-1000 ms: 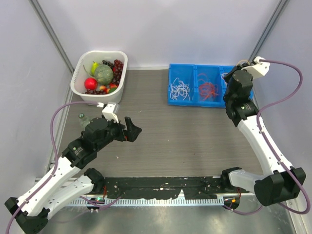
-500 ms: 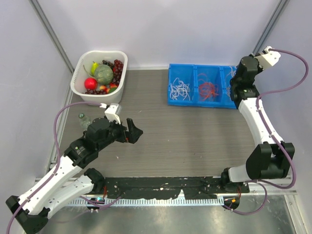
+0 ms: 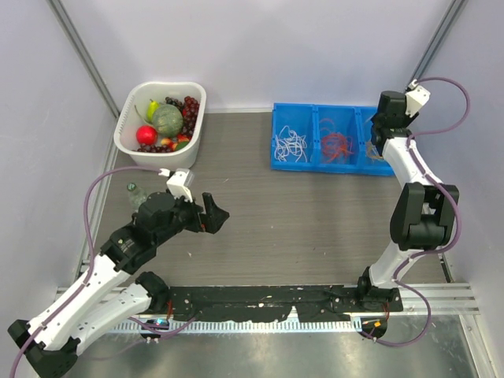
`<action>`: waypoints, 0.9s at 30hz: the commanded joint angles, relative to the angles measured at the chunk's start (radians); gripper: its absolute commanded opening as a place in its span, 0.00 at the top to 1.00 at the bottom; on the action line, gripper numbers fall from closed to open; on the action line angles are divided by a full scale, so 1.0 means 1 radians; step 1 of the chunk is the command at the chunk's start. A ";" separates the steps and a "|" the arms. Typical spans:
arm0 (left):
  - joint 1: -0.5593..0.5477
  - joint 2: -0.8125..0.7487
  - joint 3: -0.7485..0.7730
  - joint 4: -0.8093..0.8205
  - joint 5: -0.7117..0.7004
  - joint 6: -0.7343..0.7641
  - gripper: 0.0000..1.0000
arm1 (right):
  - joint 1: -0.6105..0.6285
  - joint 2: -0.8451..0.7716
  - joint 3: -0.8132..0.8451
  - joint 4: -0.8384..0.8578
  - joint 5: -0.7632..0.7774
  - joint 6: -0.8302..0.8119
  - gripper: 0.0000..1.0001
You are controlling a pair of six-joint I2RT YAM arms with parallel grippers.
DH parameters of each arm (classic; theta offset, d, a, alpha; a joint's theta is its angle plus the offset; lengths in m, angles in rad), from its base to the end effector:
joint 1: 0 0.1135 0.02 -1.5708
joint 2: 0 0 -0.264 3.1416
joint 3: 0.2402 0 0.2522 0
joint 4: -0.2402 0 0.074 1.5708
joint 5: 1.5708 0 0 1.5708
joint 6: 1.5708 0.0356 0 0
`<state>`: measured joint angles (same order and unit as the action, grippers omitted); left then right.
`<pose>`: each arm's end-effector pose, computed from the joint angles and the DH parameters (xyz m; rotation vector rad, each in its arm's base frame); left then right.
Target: Untangle the cables
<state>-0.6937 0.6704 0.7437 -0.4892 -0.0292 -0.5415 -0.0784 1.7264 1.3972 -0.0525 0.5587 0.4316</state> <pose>0.1185 -0.0972 0.3110 0.1377 2.0650 -0.7562 0.4061 -0.0508 0.3131 0.8222 1.7170 -0.3058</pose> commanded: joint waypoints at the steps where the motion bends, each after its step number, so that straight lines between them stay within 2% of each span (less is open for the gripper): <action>1: -0.001 -0.032 0.040 -0.008 0.005 -0.009 0.00 | 0.005 -0.068 0.037 -0.090 -0.077 0.009 0.41; 3: -0.001 -0.034 0.040 -0.012 0.009 -0.018 0.00 | 0.005 -0.103 0.014 -0.102 -0.091 -0.001 0.37; 6: -0.001 -0.034 0.034 -0.006 0.015 -0.040 0.00 | 0.005 -0.171 -0.009 -0.141 -0.146 0.001 0.37; 13: -0.003 -0.060 -0.029 0.070 0.025 -0.113 0.00 | 0.045 -0.358 -0.214 -0.127 -0.425 0.032 0.37; 18: -0.001 -0.107 -0.125 0.158 0.023 -0.190 0.00 | 0.078 -0.481 -0.419 -0.046 -0.675 0.050 0.36; 24: -0.001 -0.141 -0.197 0.245 -0.012 -0.287 0.01 | 0.236 -0.626 -0.607 0.025 -0.798 0.098 0.35; 27: -0.001 -0.157 -0.225 0.294 -0.026 -0.327 0.01 | 0.276 -0.701 -0.664 0.045 -0.835 0.119 0.34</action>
<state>-0.6937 0.5362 0.5400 -0.3382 -0.0238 -0.7883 0.1520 1.1259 0.7780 -0.1116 -0.1635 0.5102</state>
